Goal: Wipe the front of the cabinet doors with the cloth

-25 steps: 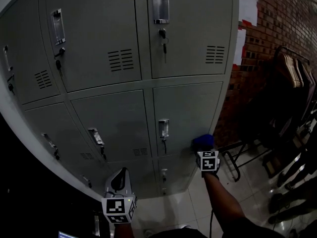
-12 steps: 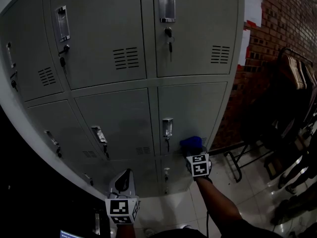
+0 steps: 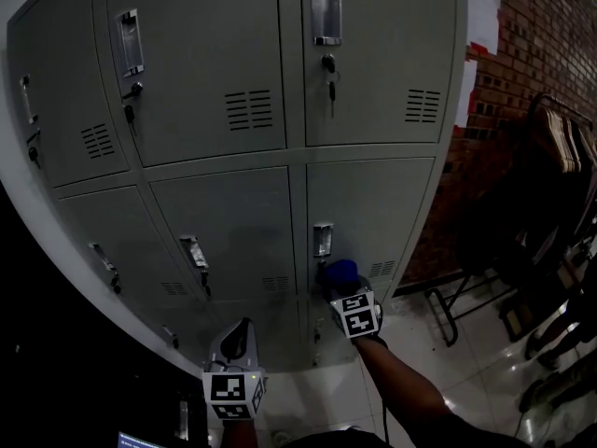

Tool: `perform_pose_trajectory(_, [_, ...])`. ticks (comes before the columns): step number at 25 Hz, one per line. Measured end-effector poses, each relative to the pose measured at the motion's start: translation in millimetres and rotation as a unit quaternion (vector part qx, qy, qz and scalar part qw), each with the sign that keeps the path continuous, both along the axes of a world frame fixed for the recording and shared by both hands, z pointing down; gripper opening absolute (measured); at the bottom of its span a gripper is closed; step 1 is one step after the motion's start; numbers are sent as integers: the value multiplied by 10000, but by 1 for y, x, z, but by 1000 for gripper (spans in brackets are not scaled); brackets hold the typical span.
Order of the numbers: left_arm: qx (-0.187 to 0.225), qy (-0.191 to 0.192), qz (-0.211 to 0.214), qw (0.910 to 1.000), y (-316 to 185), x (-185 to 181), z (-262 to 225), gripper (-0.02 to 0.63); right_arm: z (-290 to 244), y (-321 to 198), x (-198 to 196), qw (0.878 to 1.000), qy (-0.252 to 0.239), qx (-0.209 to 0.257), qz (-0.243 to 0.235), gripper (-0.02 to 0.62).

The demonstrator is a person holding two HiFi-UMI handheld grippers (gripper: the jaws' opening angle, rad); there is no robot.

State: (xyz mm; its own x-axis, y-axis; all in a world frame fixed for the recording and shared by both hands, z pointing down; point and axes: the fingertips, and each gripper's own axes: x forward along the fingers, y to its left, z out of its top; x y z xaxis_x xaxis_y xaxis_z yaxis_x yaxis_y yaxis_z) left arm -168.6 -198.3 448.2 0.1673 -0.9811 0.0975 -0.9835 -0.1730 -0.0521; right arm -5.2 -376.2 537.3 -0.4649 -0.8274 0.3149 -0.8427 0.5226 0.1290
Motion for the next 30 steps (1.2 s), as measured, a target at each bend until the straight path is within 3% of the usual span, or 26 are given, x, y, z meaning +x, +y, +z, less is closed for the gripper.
perform_pose_trajectory(13, [139,14,26,9999,-1,-1,-10,14,-3,10,-33,9990,-337,-72,-275,104])
perform_pose_trajectory(16, [148,3,60,9999,-3,1,-10,14,-9,18,-12,9990,-429,68,141,104])
perform_pose_trajectory(21, [133,-247,74,9996,0,7,-9,14,-23,50,28,9934,-975,169,588,104])
perform_pose_trajectory(30, [143,-145,203,9996,4,18,-10,14,-112,116,55,9862,-1153,1160,252,104])
